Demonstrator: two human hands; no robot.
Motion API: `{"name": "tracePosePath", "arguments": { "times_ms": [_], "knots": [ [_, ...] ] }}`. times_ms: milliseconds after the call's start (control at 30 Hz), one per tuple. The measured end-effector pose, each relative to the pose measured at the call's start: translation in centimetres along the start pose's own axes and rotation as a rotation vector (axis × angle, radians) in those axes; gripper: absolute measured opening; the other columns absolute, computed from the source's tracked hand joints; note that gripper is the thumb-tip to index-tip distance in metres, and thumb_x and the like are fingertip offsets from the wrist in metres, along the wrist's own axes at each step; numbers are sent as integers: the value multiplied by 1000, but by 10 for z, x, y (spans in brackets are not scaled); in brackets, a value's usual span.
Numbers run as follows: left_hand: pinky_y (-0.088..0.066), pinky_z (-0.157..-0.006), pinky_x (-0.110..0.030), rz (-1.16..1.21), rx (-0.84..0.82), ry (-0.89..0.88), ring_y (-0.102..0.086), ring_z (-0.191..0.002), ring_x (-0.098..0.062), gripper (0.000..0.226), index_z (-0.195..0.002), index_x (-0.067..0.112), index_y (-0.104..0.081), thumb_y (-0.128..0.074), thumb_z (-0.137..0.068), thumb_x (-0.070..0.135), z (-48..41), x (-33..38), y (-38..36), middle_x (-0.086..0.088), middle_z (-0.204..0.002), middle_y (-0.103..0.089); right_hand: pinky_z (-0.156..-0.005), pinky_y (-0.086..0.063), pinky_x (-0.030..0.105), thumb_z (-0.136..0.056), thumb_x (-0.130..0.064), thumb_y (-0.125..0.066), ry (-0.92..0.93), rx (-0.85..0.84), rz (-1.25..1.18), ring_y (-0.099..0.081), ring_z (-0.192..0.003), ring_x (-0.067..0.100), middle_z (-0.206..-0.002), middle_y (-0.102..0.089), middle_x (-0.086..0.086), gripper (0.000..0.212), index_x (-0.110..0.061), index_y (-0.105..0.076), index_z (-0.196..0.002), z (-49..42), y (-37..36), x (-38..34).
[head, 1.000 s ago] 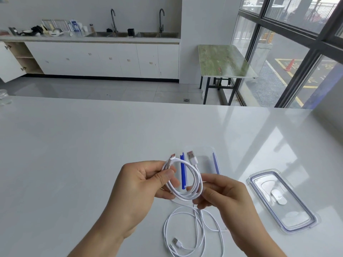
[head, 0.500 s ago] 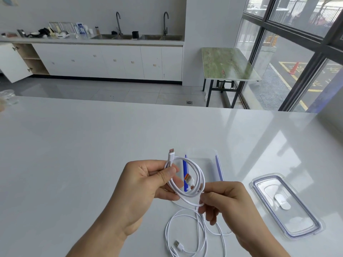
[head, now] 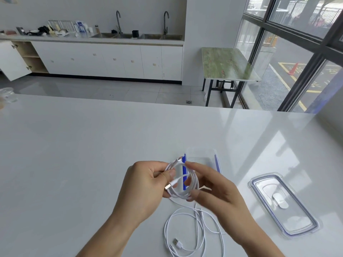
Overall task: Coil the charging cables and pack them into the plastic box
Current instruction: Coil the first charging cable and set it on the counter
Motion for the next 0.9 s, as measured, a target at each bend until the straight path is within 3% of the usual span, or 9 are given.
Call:
{"name": "tracePosePath", "arguments": {
  "times_ms": [133, 267, 333, 400, 500, 633, 733, 800, 900],
  "knots": [
    [-64, -68, -45, 14, -63, 6, -73, -66, -38, 22, -84, 22, -81, -66, -92, 9, 1, -2, -6, -18, -70, -74, -71, -52, 19, -86, -17, -72, 277, 111, 537, -67, -85, 16, -90, -66, -7, 34, -33, -70, -116, -3, -8, 4],
    [-64, -69, -42, 54, -67, 38, -76, -65, -29, 24, -79, 17, -80, -64, -92, 5, 0, -2, -4, -11, -68, -77, -65, -53, 24, -82, -6, -69, 305, 186, 566, -65, -80, 15, -94, -65, -10, 23, -29, -73, -88, -6, -12, 11],
    [-64, -67, -39, 50, -43, 49, -76, -63, -29, 23, -77, 16, -79, -65, -92, 5, -1, -4, -2, -11, -67, -77, -70, -56, 27, -81, -10, -74, 338, 252, 487, -66, -92, 18, -116, -65, -8, 21, -30, -78, -86, -3, -11, 13],
    [-64, -66, -38, 38, -14, 61, -75, -61, -29, 22, -75, 13, -78, -66, -92, 8, -2, -8, 0, -10, -67, -76, -81, -56, 23, -77, -22, -80, 301, 332, 195, -68, -102, 22, -122, -70, 0, 10, -22, -82, -87, 0, -8, 4],
    [-64, -64, -36, 89, -4, 82, -71, -56, -25, 21, -75, 7, -77, -65, -93, 9, -1, -13, -1, -11, -70, -76, -75, -60, 30, -72, -30, -79, 154, 490, -265, -75, -96, 31, -100, -79, 11, 23, -8, -82, -78, 2, -3, -3],
    [-63, -62, -30, 117, 13, 36, -71, -57, -27, 22, -75, 9, -77, -65, -93, 8, 2, -14, -6, -8, -71, -77, -61, -61, 29, -78, -21, -68, -94, 567, -497, -74, -72, 31, -87, -76, 24, 22, -2, -78, -84, -1, 4, 7],
    [-61, -60, -24, 121, -19, 9, -71, -63, -31, 24, -74, 13, -78, -64, -92, 5, 7, -14, -11, -7, -70, -77, -54, -58, 28, -78, -22, -70, -229, 533, -458, -65, -58, 24, -73, -70, 18, 30, 3, -75, -94, -8, 10, 14],
    [-60, -60, -22, 116, -62, 1, -72, -59, -24, 31, -70, 21, -78, -64, -91, 4, 11, -12, -14, -4, -70, -77, -52, -54, 30, -84, -17, -72, -229, 516, -355, -60, -54, 23, -68, -67, 16, 30, -2, -69, -109, -13, 14, 16],
    [-62, -62, -25, 89, -89, -9, -72, -59, -20, 31, -69, 22, -78, -65, -91, 5, 12, -11, -15, -2, -71, -77, -51, -52, 30, -87, -6, -72, -174, 447, -193, -58, -51, 23, -61, -67, 15, 13, -4, -72, -100, -19, 23, 11]
  ]
}}
Point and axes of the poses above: each hand's wrist, its own z-axis away from the middle knuckle, its own y-axis out of the back of the hand, x = y × z, the point moved 1 cm from there along -z, towards the middle knuckle
